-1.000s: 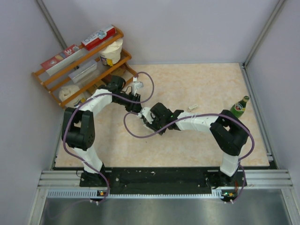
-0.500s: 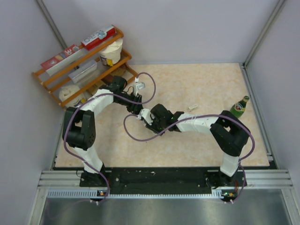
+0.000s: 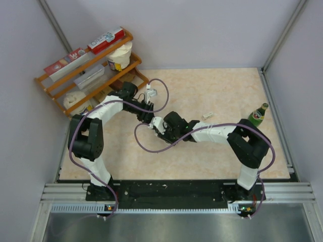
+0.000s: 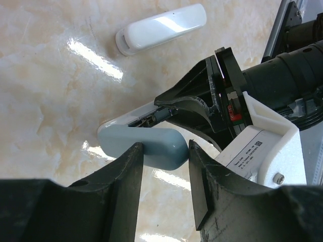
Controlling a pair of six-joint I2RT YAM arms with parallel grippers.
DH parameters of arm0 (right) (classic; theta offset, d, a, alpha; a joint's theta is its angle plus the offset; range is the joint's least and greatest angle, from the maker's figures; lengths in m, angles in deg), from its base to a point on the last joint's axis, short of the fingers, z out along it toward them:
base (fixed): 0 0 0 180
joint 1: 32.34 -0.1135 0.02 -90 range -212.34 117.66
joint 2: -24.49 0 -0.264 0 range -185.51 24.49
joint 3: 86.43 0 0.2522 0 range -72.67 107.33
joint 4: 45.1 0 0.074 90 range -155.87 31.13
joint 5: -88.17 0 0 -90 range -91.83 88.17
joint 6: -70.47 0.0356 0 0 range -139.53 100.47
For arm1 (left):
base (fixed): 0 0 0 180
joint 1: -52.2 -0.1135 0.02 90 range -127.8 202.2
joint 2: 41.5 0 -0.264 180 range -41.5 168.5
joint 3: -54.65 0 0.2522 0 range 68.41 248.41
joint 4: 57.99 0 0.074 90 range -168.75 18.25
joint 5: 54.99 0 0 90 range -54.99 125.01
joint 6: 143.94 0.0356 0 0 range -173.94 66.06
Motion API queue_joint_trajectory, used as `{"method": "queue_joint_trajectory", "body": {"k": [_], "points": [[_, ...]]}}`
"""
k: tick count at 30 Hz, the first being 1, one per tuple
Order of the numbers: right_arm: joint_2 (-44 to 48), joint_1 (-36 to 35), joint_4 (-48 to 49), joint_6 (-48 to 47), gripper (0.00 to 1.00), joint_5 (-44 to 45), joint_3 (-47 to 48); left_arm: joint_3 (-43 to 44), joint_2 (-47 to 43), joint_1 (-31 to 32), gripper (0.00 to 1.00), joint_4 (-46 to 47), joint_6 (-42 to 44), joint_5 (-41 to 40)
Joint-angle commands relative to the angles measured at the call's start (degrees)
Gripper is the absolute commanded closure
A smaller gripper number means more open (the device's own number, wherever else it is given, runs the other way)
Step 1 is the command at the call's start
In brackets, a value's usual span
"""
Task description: Load the staples into the stapler
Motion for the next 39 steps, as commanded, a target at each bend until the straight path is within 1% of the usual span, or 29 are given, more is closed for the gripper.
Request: {"method": "queue_joint_trajectory", "body": {"k": [1,7,10,12,14,16,21,28,32,39], "points": [[0.98,1.74,1.74,-0.35,0.69,0.29,-0.81,1.84,0.86,1.57,0.55,-3.58,1.69,4.45],[1.16,1.83,1.91,-0.61,0.69,-0.24,-1.07,2.01,0.6,1.74,0.53,-4.02,2.04,5.16],[1.16,1.74,2.18,-0.7,0.69,-0.06,-1.33,1.92,0.6,1.92,0.5,-4.11,2.13,5.16],[1.07,1.83,2.18,-0.7,0.69,0.03,-1.25,1.84,0.51,2.0,0.46,-4.2,2.22,5.33],[1.16,1.74,2.27,-0.61,0.69,0.03,-1.42,2.1,0.42,2.0,0.39,-4.64,2.83,6.12],[1.16,1.83,2.26,-0.61,0.69,0.03,-1.33,2.45,0.25,2.0,0.26,-5.25,3.27,7.09],[1.16,1.83,2.44,-0.61,0.7,-0.06,-1.51,3.77,-0.72,1.74,0.02,-6.92,4.68,7.35],[1.69,2.0,2.62,-0.61,0.7,-0.59,-1.69,4.56,-1.6,0.95,0.02,-7.8,5.2,7.18],[1.95,2.18,2.7,-0.7,0.7,-0.76,-2.04,5.96,-2.3,-0.54,0.02,-10.17,6.7,7.27],[4.23,2.97,2.53,-0.35,0.69,-2.35,-3.53,5.79,-4.41,-2.48,0.02,-12.46,8.72,3.93]]}}
